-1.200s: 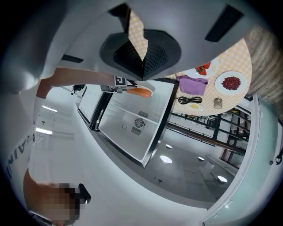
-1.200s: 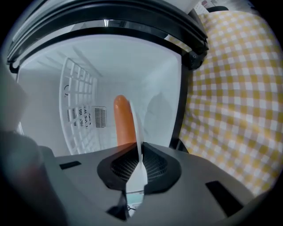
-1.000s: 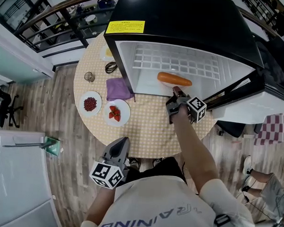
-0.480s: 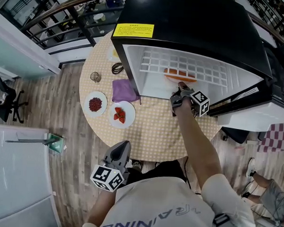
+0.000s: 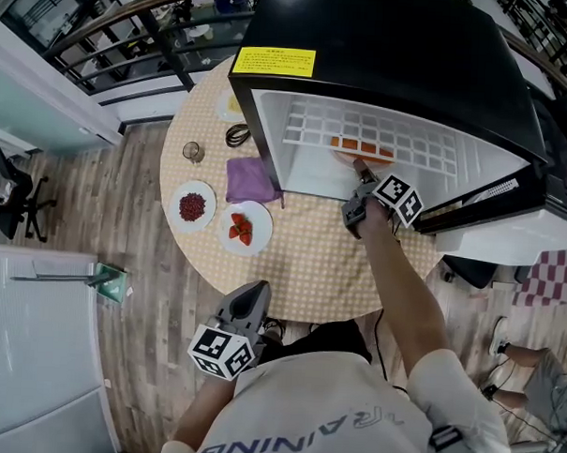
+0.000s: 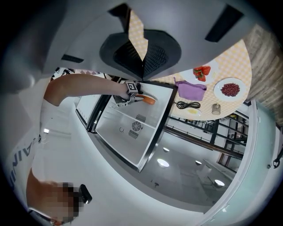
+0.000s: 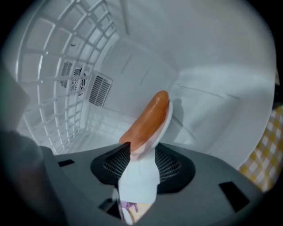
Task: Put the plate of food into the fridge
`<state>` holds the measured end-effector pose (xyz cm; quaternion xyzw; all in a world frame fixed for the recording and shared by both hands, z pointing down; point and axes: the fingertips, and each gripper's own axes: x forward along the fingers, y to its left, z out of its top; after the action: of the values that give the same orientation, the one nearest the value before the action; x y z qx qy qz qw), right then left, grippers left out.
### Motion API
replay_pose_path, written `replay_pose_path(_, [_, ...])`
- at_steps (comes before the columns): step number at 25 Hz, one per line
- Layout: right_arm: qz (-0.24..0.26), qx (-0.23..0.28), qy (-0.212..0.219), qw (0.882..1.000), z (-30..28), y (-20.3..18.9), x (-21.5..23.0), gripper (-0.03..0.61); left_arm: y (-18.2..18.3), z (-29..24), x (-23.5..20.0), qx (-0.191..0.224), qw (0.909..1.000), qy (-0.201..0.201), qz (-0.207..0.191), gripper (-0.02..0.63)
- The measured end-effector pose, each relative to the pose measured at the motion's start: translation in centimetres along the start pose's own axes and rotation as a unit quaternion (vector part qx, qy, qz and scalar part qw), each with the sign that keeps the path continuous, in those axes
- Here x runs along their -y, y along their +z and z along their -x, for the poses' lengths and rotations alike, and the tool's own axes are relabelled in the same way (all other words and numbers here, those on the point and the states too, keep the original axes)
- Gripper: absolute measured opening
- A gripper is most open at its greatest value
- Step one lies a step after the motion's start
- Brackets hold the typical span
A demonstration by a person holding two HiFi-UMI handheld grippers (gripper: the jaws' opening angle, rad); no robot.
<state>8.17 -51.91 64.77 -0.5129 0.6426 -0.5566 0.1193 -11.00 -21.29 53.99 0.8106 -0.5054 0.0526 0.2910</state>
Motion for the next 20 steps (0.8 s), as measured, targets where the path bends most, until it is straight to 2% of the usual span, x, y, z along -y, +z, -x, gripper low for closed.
replay_pose_path(2, [0.067, -0.020, -0.009, 0.997, 0.0, -0.3, -0.3, 0.193, -0.1, -0.1, 0.3, -0.003, 1.0000, -0.003, 0.000, 0.008])
replay_pose_path(4, [0.140, -0.051, -0.029, 0.988, 0.2, -0.9, -0.2, 0.196, -0.3, 0.0, 0.4, -0.007, 1.0000, -0.004, 0.002, 0.008])
replay_pose_path(7, [0.242, -0.097, -0.071, 0.963, 0.2, -1.8, 0.0, 0.196, -0.5, 0.2, 0.1, -0.012, 0.9999, -0.004, 0.008, 0.008])
replay_pose_path(10, [0.305, -0.125, -0.099, 0.939, 0.4, -2.3, 0.4, 0.197, -0.7, 0.3, -0.1, -0.013, 0.9998, -0.004, 0.016, 0.008])
replay_pose_path(13, [0.327, -0.144, -0.123, 0.926, 0.6, -2.8, 1.4, 0.196, -0.7, 0.4, -0.2, -0.013, 0.9997, -0.006, 0.018, 0.008])
replay_pose_path(17, [0.302, -0.143, -0.126, 0.934, 1.3, -2.9, 2.2, 0.170, -0.7, 0.5, -0.2, -0.012, 0.9997, -0.009, 0.020, 0.008])
replay_pose_path(20, [0.292, -0.138, -0.126, 0.938, 2.2, -2.8, 1.9, 0.100, -0.7, 0.8, -0.4, -0.012, 0.9995, -0.011, 0.028, 0.008])
